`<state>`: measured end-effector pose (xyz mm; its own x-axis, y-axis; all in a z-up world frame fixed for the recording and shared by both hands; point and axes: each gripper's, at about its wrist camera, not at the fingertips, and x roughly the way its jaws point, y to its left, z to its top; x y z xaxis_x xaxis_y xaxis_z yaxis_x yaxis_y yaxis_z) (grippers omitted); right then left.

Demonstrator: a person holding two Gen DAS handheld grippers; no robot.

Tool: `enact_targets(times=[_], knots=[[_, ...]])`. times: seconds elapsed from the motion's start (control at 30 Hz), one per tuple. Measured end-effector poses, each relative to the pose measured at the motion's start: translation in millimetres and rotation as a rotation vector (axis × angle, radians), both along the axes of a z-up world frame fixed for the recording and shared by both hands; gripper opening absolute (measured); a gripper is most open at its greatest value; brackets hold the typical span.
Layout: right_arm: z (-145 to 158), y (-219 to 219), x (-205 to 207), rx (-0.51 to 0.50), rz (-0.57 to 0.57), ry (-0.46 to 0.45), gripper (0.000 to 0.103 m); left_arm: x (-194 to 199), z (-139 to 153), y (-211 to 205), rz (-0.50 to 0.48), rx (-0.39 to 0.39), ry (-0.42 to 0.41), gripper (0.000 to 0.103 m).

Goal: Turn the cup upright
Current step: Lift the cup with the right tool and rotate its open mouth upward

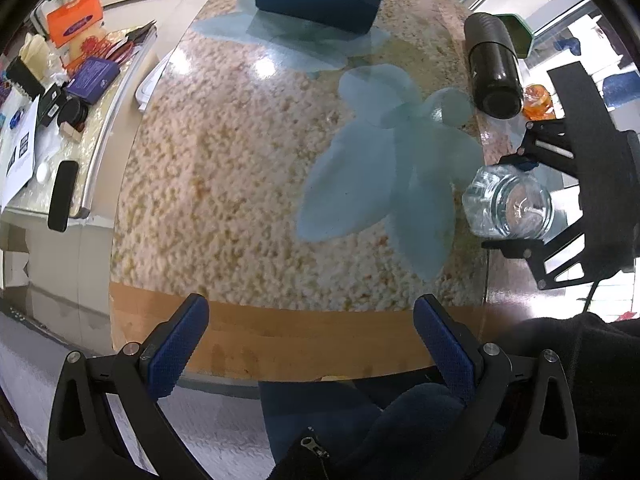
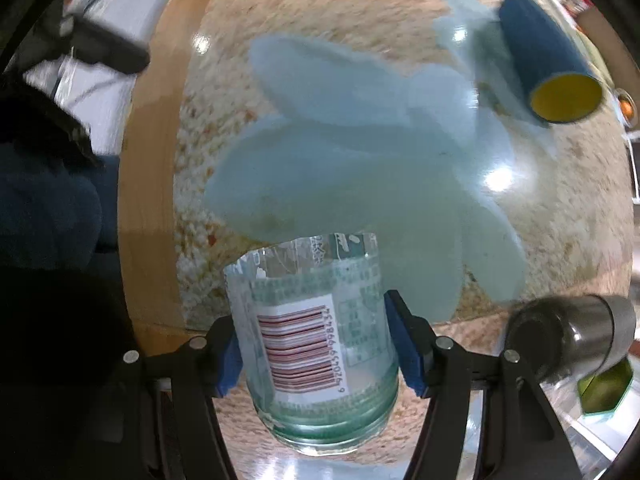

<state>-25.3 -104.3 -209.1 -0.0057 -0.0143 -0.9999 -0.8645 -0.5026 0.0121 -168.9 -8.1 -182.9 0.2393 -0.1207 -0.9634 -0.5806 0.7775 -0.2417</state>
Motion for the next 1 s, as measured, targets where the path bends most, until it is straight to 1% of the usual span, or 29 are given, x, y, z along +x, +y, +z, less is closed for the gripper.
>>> enact_targets(times=[0.1,0.17,0.3,0.43,0.5,0.6,0.67,0.77,0.87,0.97,1.0], knots=[[17.2,7.5,13.0,0.048,-0.095,0.023,0.061,5.1,5.5,1.9,-0.026,0.009,-0.010,0.103],[31.0,-1.3,17.8,0.085,-0.146,0.032,0.061,9.4,9.9,4.3,-0.043,0.008,-0.028,0.103],[61.7,-6.0,36.7,0.184,-0.296,0.085,0.061,20.5,19.2,7.9,-0.082,0.014,-0.057,0.103],[93.0,-19.6,53.2,0.328,-0.459,0.126,0.061,36.5,28.4,7.7,-0.148,0.040,-0.066,0.103],[101.5,-25.4,59.7,0.409,-0.532,0.143,0.061,44.3,33.7,6.4,-0.180,0.053,-0.070,0.103],[101.8,-41.9,63.0,0.511,-0.625,0.130,0.061,56.1,44.8,2.6,-0.236,0.080,-0.082,0.103],[103.6,-51.2,62.0,0.575,-0.706,0.141,0.061,61.6,49.4,2.0,-0.265,0.096,-0.084,0.103],[110.4,-67.3,63.2,0.645,-0.806,0.158,0.061,68.7,56.0,-2.0,-0.300,0.108,-0.080,0.103],[104.0,-75.8,62.5,0.698,-0.898,0.158,0.061,73.2,57.9,-6.0,-0.338,0.126,-0.064,0.103],[87.9,-81.8,62.3,0.735,-1.000,0.143,0.061,74.3,54.5,-8.1,-0.361,0.148,-0.032,0.103],[78.5,-83.3,62.5,0.745,-1.044,0.124,0.061,73.6,53.3,-7.8,-0.364,0.151,-0.025,0.103]])
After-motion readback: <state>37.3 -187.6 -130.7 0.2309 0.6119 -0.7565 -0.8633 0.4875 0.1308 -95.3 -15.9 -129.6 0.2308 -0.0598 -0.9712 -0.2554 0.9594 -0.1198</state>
